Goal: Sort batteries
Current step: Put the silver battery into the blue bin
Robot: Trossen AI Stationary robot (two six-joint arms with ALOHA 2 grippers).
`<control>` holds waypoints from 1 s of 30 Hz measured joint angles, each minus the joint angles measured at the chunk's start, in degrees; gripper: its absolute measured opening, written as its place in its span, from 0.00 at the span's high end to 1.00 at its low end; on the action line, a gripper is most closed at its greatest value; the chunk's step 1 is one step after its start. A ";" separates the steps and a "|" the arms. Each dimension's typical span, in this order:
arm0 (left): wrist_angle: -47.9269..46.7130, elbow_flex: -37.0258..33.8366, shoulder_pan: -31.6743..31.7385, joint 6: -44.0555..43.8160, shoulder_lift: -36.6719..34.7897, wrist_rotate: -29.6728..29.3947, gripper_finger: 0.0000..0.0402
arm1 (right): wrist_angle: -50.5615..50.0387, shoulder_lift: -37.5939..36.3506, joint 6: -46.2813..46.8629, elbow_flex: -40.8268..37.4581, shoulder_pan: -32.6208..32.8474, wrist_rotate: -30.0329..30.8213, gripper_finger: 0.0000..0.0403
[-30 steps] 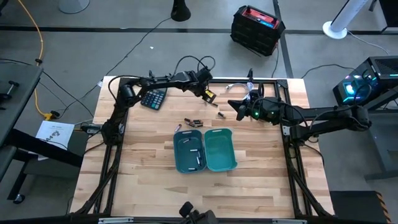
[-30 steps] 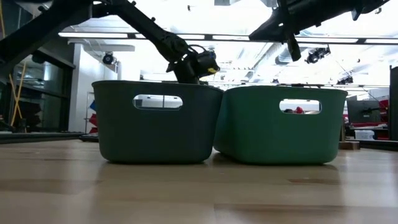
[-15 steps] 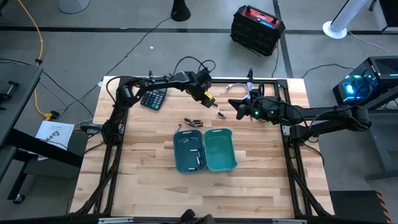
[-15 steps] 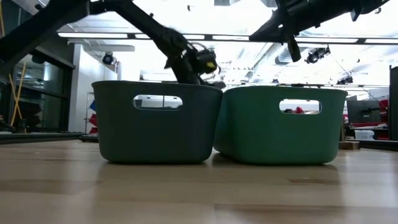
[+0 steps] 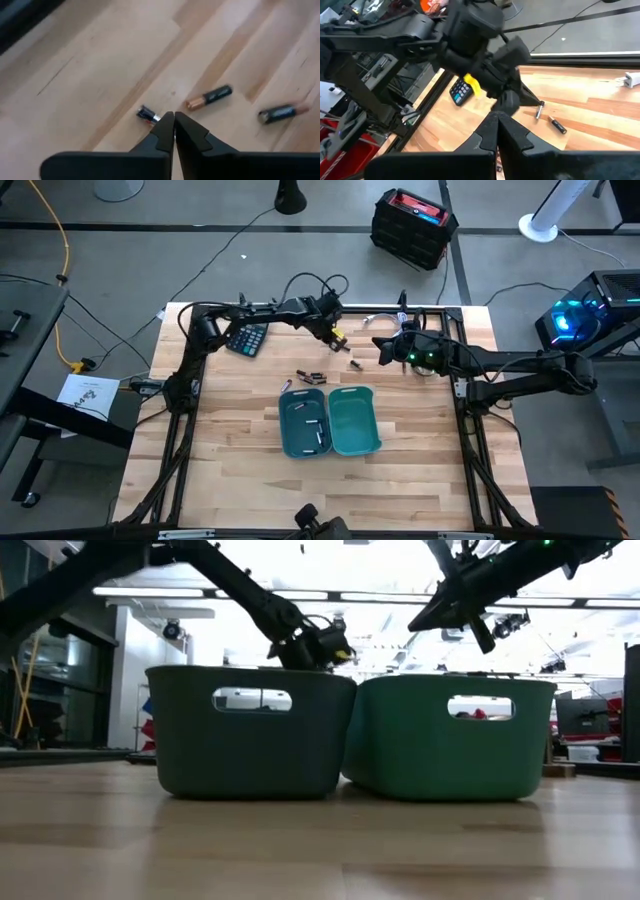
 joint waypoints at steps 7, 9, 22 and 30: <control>-3.09 3.73 0.25 13.81 -0.12 4.25 1.00 | -0.02 0.00 1.44 0.00 0.00 -1.36 1.00; -3.13 4.46 0.32 19.68 -0.12 5.97 1.00 | -0.04 0.00 1.52 0.00 0.10 -1.94 1.00; 16.20 7.38 -3.35 -8.97 4.38 2.65 1.00 | 0.31 -0.02 4.00 0.00 0.22 -2.15 1.00; 14.07 6.88 -6.17 -19.95 5.85 -13.54 1.00 | 0.38 -0.02 4.63 0.00 0.22 -2.14 1.00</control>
